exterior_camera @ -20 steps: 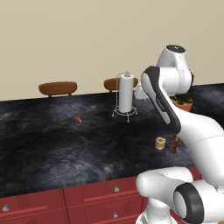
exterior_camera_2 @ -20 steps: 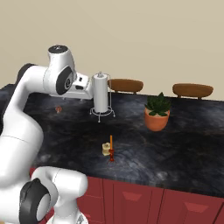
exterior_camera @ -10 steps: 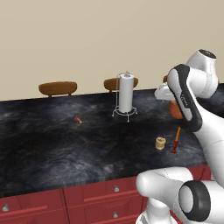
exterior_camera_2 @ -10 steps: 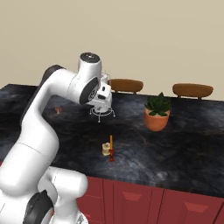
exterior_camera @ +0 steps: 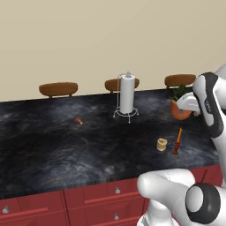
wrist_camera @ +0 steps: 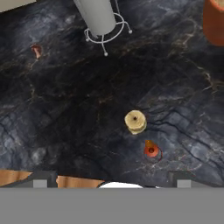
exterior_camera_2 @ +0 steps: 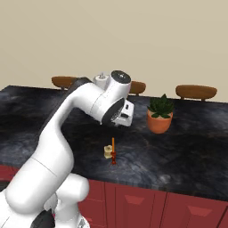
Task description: Pick the candle and candle from the dining table and place them in the open cabinet. Close the cabinet after placing the objects.
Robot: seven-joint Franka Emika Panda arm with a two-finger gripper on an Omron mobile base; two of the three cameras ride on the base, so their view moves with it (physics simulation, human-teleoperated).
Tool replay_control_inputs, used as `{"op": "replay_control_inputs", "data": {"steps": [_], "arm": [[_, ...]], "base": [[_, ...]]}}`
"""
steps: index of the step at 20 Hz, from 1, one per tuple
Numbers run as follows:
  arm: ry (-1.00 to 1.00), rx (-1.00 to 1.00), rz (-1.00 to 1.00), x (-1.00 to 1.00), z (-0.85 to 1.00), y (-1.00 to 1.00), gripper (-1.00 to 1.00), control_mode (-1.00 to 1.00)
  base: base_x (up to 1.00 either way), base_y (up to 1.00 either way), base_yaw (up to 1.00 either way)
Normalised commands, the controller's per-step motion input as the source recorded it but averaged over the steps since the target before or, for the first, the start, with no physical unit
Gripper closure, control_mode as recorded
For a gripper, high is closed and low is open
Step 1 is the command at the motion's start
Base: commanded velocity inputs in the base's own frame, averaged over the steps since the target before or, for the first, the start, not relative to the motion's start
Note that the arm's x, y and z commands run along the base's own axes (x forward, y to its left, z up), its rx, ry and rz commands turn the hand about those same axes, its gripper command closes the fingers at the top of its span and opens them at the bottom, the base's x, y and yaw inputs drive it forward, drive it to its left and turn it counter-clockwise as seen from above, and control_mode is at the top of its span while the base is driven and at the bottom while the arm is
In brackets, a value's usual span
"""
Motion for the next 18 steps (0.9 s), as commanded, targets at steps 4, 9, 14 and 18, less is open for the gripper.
{"op": "replay_control_inputs", "data": {"steps": [4,9,14,18], "arm": [[-0.06,0.00,0.07,-0.52,-0.53,-0.26,-1.00,-1.00],[-0.18,0.00,0.09,-0.53,-0.51,-0.17,-1.00,-1.00],[-0.33,0.00,0.11,-0.37,-0.37,-0.13,-1.00,-1.00],[-0.34,0.00,0.12,-0.02,-0.28,-0.07,-1.00,-1.00]], "base": [[0.00,0.00,0.00],[0.00,0.00,0.00],[0.00,0.00,0.00],[0.00,0.00,0.00]]}}
